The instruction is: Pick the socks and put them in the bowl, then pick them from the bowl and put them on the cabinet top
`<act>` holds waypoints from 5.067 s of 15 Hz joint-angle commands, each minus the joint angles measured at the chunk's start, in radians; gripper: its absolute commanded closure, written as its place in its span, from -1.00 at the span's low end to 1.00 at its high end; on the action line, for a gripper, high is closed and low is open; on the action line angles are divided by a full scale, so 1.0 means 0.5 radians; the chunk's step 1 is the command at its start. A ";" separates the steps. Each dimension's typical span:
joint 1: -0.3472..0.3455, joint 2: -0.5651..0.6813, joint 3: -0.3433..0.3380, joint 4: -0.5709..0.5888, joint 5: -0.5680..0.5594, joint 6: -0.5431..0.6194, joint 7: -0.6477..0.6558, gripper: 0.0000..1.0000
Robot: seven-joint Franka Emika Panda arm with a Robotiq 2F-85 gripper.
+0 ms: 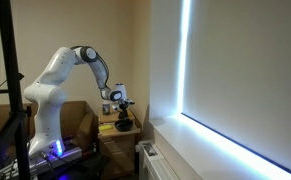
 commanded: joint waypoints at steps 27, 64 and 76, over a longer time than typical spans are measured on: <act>-0.031 0.345 0.153 0.214 -0.071 0.005 -0.371 -1.00; -0.600 -0.523 1.104 -0.303 0.335 0.677 -0.678 0.94; -0.760 0.011 1.524 0.115 0.247 0.508 -0.728 0.94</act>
